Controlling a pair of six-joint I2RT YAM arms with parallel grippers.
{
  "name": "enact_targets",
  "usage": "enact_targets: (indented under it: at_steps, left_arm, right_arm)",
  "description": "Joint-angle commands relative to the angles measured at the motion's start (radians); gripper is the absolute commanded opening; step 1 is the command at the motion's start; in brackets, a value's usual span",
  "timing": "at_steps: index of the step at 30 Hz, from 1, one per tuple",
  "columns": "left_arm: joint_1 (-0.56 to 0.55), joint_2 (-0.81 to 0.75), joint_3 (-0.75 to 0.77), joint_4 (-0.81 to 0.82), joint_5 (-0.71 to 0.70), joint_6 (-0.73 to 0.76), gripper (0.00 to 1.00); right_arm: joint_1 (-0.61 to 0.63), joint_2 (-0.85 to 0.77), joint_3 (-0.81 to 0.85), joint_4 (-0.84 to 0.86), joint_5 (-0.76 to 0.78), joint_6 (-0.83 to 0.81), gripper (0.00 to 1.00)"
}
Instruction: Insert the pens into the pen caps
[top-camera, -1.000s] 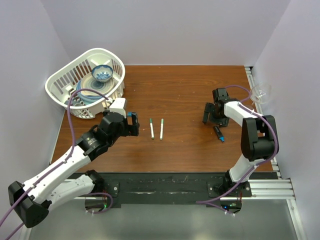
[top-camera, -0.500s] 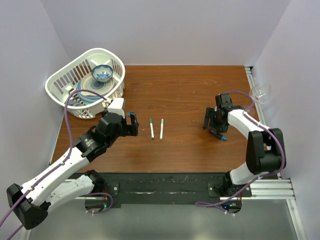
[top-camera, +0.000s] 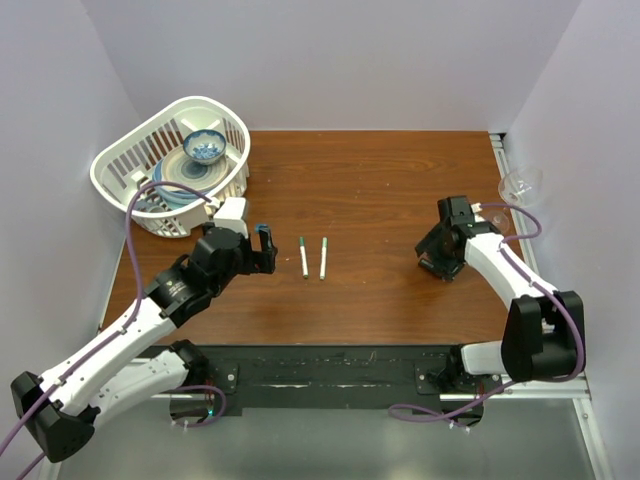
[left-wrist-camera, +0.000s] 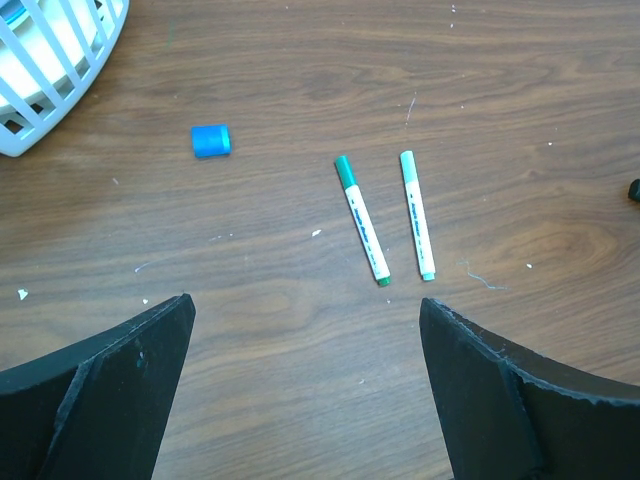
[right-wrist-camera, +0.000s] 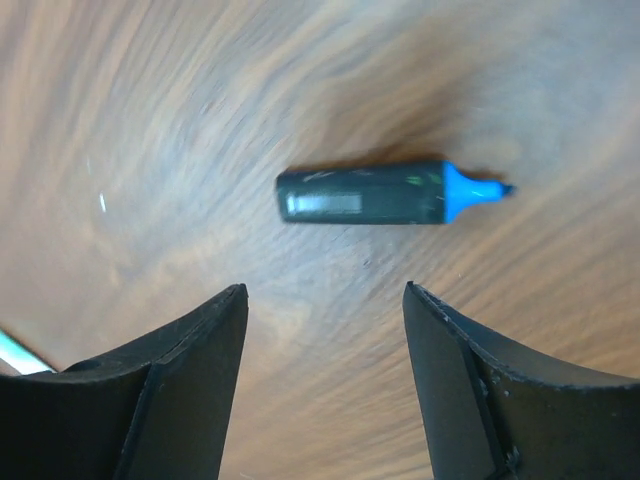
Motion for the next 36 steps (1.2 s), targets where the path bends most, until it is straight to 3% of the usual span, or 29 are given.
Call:
enact_targets:
  at_steps: [1,7,15,27,36]
  left_arm:
    - [0.005,-0.012,-0.005,0.035,0.004,0.018,1.0]
    - [0.005,-0.012,-0.002,0.031,0.001,0.026,1.0]
    - [0.003,-0.007,-0.004,0.031,0.004,0.028,1.0]
    - [0.003,0.02,0.001,0.03,0.0,0.035,0.99]
    - [0.003,0.0,-0.005,0.033,-0.017,0.037,0.98]
  right_arm:
    - [0.0,-0.005,0.071,-0.098,0.177,0.409,0.65]
    - [0.0,0.161,0.223,-0.257,0.195,0.608,0.61]
    - [0.001,0.212,0.179,-0.172,0.152,0.744,0.63]
    - [0.001,0.278,0.165,-0.153,0.18,0.781,0.63]
    - [0.0,0.328,0.148,-0.155,0.19,0.79,0.57]
